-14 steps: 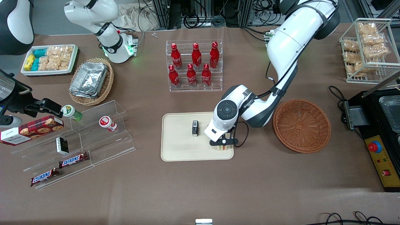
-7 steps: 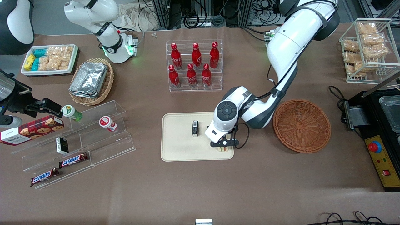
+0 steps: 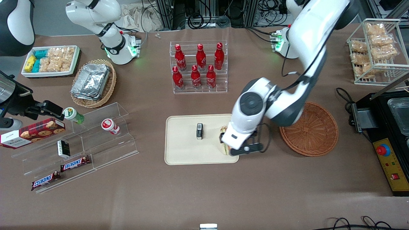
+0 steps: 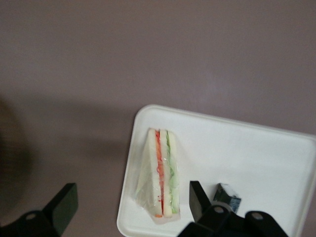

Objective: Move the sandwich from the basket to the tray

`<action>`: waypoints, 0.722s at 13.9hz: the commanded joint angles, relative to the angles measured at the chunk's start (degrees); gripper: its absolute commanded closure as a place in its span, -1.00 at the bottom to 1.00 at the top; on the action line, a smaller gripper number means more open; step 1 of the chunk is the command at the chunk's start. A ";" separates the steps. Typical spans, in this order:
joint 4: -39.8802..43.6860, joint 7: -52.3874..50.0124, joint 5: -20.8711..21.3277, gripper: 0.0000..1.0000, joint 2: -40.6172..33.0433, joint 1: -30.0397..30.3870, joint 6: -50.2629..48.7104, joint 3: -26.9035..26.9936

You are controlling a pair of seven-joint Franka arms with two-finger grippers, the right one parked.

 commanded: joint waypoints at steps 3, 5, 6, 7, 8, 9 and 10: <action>-5.15 -0.16 -6.53 -1.00 -18.18 9.33 -11.61 -0.14; -11.19 3.59 -7.50 -1.00 -24.32 12.15 -11.46 0.12; -13.57 7.63 -10.20 -1.00 -27.40 12.42 -11.20 2.30; -14.99 12.02 -13.01 -1.00 -29.78 11.90 -11.46 6.32; -17.09 18.67 -15.65 -1.00 -32.59 11.98 -12.07 9.15; -20.33 25.27 -16.98 -1.00 -35.58 12.41 -11.99 11.18; -23.76 30.90 -17.26 -1.00 -37.87 12.42 -11.38 13.89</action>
